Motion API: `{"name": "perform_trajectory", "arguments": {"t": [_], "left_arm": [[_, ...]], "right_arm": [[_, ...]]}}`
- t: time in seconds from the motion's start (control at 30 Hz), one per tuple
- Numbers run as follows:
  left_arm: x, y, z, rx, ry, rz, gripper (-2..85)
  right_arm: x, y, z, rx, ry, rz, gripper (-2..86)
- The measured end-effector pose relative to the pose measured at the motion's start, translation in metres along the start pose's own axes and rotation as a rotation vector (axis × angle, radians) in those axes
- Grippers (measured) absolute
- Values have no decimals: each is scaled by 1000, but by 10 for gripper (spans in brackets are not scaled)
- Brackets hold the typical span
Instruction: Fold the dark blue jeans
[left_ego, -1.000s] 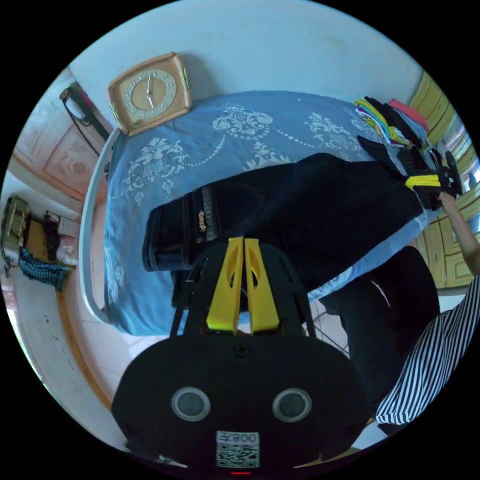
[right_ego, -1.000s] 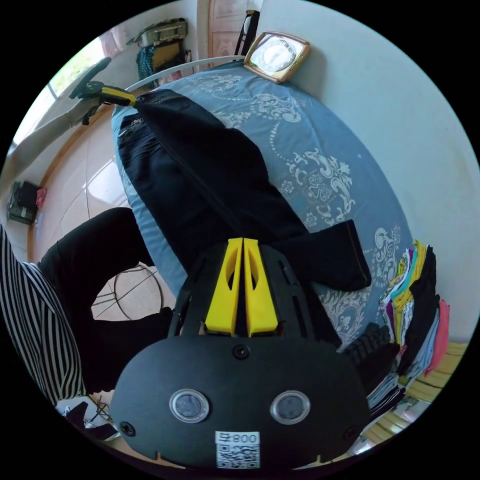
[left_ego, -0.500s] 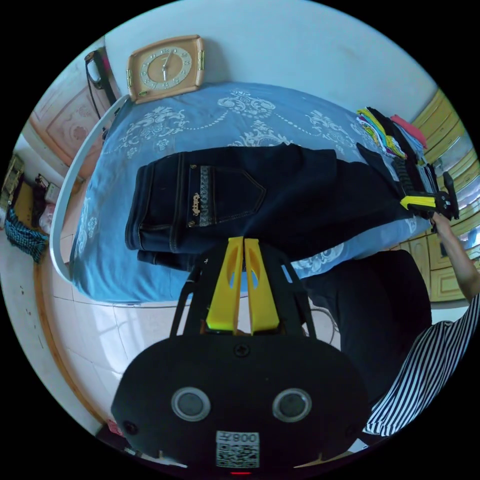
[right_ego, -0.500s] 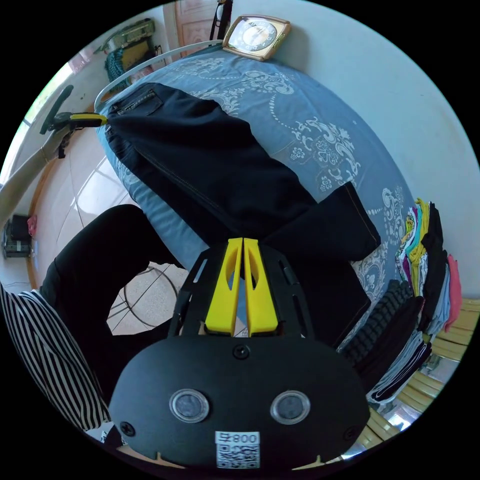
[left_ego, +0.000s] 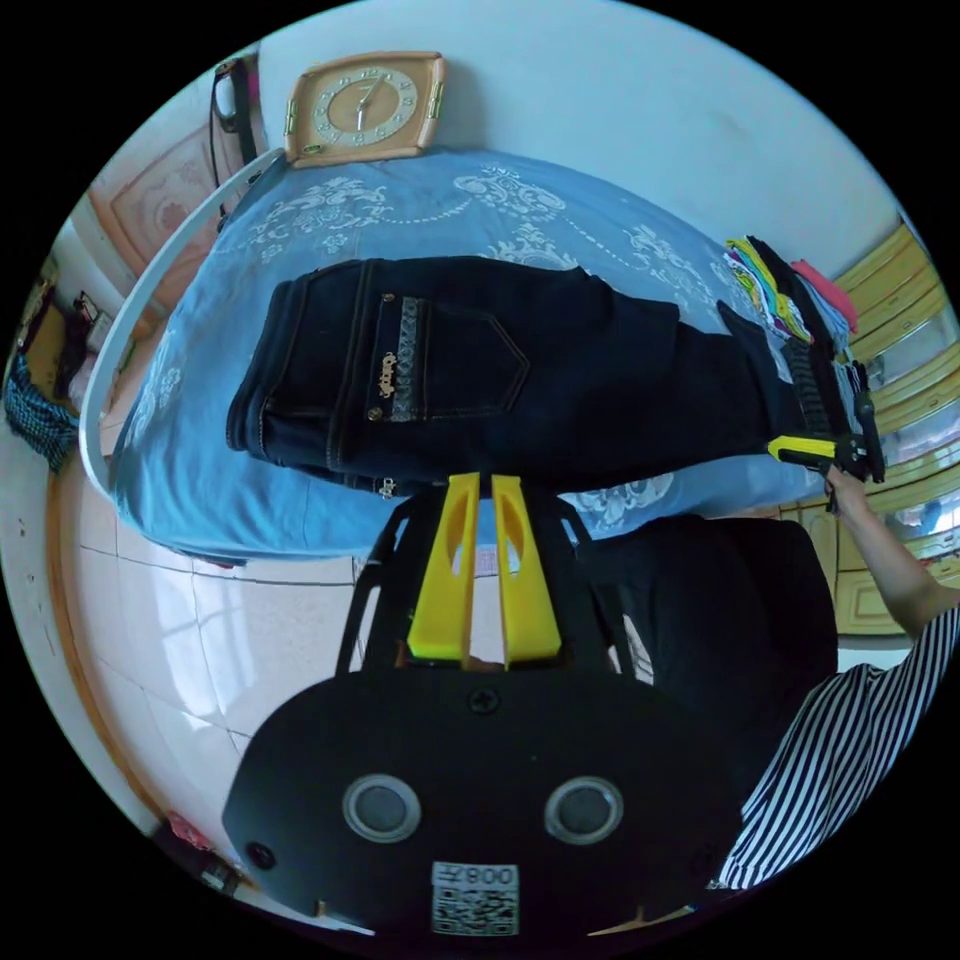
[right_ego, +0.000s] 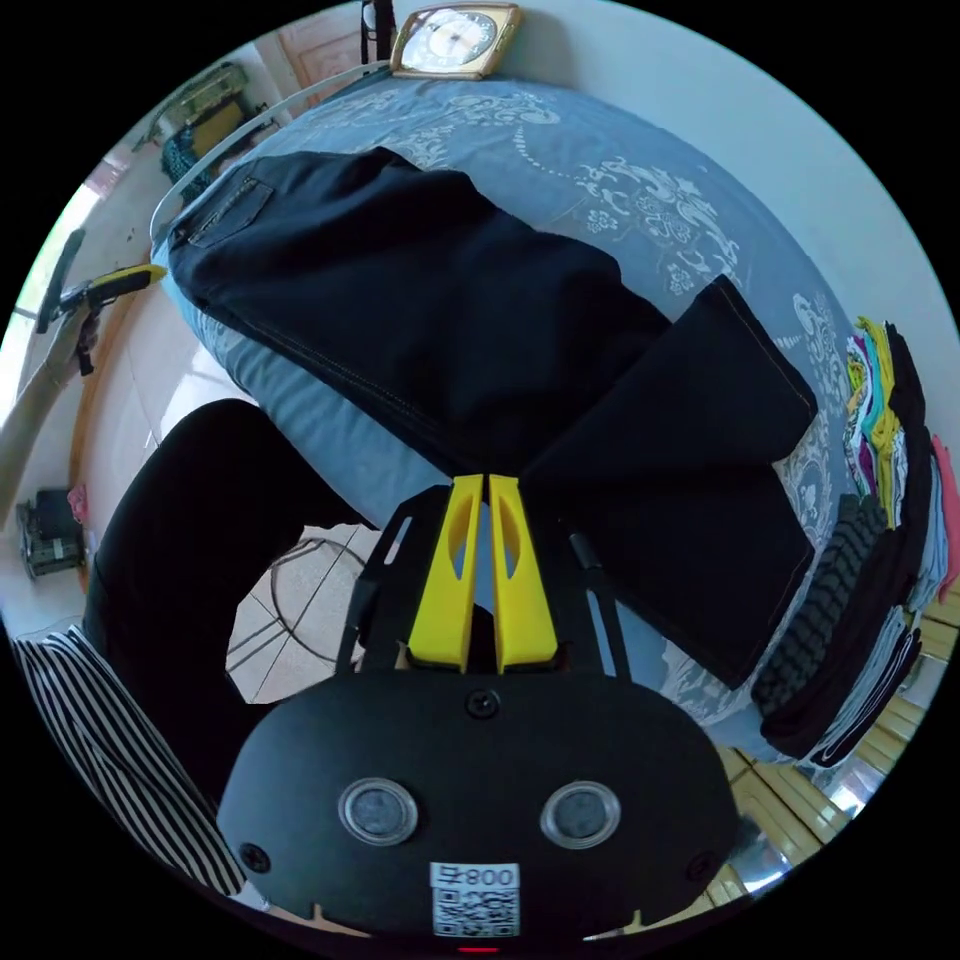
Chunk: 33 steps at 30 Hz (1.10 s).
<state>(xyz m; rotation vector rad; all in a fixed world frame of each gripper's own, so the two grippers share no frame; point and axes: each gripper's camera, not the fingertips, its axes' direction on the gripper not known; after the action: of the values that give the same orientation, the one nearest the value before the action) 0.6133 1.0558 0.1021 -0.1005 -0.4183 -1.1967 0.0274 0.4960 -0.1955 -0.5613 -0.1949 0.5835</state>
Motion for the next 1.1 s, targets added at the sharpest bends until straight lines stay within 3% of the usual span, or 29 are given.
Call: {"name": "perform_trajectory", "arguments": {"t": [0.1,0.23,0.37,0.53,0.7,0.87,0.97,1.1], "left_arm": [[21,7,4,88,26,-13,24],[89,-11,36,116,146,146,35],[188,-63,105,88,357,366,55],[282,-143,181,109,506,400,60],[327,-210,243,133,497,303,54],[368,-239,305,103,539,288,45],[394,-247,330,110,551,309,42],[432,-261,353,123,621,355,43]], "right_arm": [[20,30,12,94,-112,91,17],[65,79,18,279,-340,246,26],[117,82,25,378,-328,327,60],[175,30,64,272,-179,330,99],[195,5,139,44,-9,299,94],[214,47,169,140,64,287,26],[241,99,175,262,-63,382,12],[287,225,168,614,-310,586,5]]}}
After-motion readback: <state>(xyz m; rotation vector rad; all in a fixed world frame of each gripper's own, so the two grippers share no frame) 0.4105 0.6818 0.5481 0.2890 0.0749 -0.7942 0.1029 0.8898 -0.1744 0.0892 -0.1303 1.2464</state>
